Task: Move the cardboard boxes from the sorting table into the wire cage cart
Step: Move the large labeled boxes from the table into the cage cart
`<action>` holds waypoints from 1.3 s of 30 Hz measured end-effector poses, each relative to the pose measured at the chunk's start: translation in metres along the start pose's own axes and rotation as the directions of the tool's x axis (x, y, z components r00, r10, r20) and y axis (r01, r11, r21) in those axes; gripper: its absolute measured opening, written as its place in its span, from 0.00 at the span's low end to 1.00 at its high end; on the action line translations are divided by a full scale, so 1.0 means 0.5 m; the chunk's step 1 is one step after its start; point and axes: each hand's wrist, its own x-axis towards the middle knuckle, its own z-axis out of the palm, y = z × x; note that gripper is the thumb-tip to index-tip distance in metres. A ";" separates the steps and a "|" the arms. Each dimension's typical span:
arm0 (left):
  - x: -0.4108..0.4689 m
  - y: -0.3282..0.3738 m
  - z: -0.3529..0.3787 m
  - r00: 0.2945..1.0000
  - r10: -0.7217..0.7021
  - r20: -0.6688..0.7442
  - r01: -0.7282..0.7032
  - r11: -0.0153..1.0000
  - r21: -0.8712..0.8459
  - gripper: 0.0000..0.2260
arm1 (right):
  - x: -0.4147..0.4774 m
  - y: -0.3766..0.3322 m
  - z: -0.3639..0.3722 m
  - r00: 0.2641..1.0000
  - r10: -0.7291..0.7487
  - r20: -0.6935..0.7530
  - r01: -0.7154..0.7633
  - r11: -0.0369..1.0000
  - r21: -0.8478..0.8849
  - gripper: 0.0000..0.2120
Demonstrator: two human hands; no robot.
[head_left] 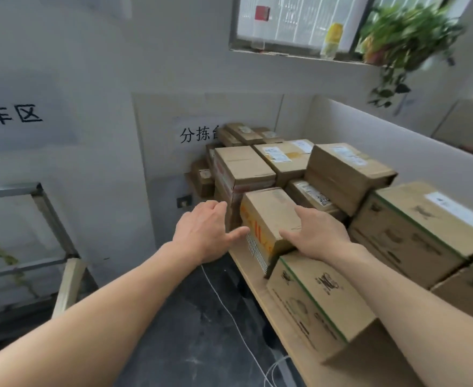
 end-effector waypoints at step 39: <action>-0.076 0.335 0.377 0.930 -0.254 0.266 0.302 0.940 -0.158 0.26 | -0.073 0.490 0.228 0.871 0.281 0.404 -0.369 0.915 0.161 0.20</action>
